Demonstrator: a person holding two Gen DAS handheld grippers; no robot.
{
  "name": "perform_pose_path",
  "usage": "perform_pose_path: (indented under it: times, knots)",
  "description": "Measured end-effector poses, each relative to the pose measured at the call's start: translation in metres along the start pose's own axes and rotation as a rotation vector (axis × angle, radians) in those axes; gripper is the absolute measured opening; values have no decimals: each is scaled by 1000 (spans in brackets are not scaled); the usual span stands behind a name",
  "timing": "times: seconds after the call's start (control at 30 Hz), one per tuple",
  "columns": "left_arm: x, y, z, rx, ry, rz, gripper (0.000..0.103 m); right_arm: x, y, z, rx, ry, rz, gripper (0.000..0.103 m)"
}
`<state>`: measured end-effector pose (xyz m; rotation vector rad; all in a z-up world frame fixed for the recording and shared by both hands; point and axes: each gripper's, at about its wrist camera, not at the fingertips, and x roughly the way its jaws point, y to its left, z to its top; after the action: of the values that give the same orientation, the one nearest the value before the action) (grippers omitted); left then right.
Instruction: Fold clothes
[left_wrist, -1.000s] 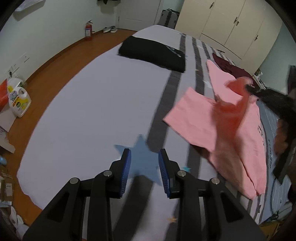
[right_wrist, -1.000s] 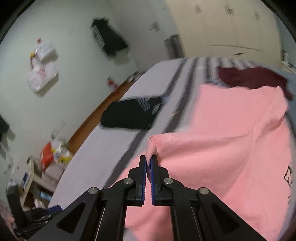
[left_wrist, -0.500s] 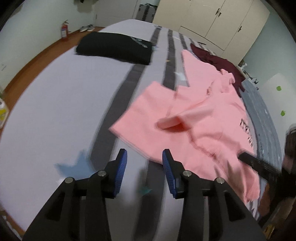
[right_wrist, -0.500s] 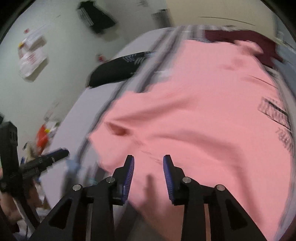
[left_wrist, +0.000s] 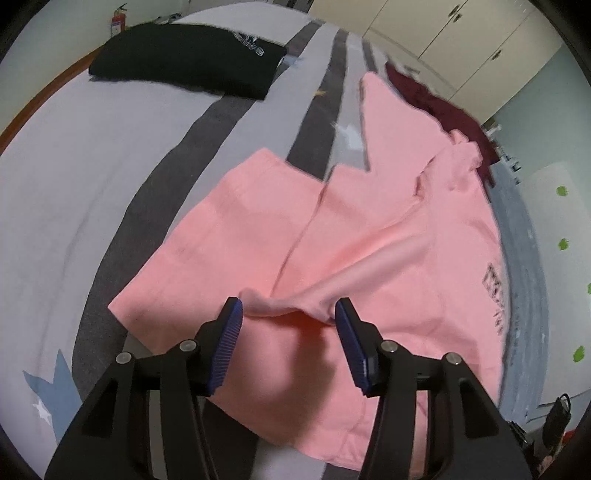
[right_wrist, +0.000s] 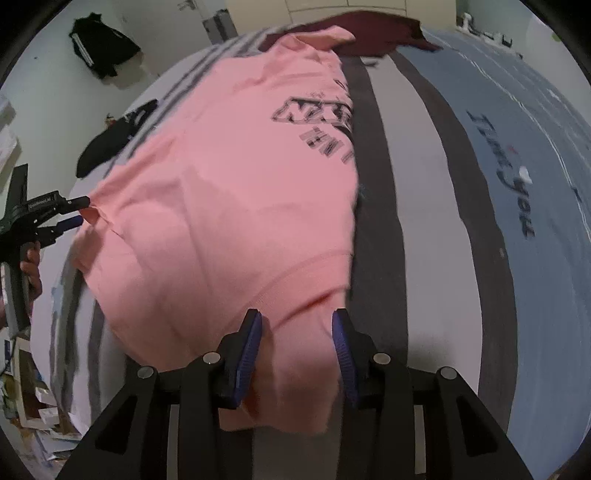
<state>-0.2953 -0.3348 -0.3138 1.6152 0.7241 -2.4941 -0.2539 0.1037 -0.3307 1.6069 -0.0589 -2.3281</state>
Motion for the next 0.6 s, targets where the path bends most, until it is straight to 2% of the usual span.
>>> perform_pose_path:
  times: [0.17, 0.33, 0.37, 0.4, 0.43, 0.47, 0.5, 0.6]
  knots:
    - [-5, 16, 2, -105, 5, -57, 50, 5, -10, -1, 33, 0, 9, 36]
    - [6, 2, 9, -44, 2, -21, 50, 14, -13, 1, 49, 10, 17, 36]
    - [8, -2, 10, -23, -8, -18, 46, 17, -13, 2, 54, 16, 21, 36]
    - [10, -6, 10, 2, -20, -4, 26, 18, -14, 2, 58, 19, 23, 34]
    - [11, -10, 11, 26, -32, 17, 15, 19, -15, 3, 62, 21, 23, 31]
    - [11, -14, 11, 49, -44, 33, 7, 19, -16, 3, 65, 23, 24, 18]
    - [9, -18, 12, 72, -60, 42, 5, 19, -18, 3, 77, 25, 28, 7]
    - [-14, -28, 16, 130, -133, 30, 5, 14, -28, 2, 117, 22, 63, 3]
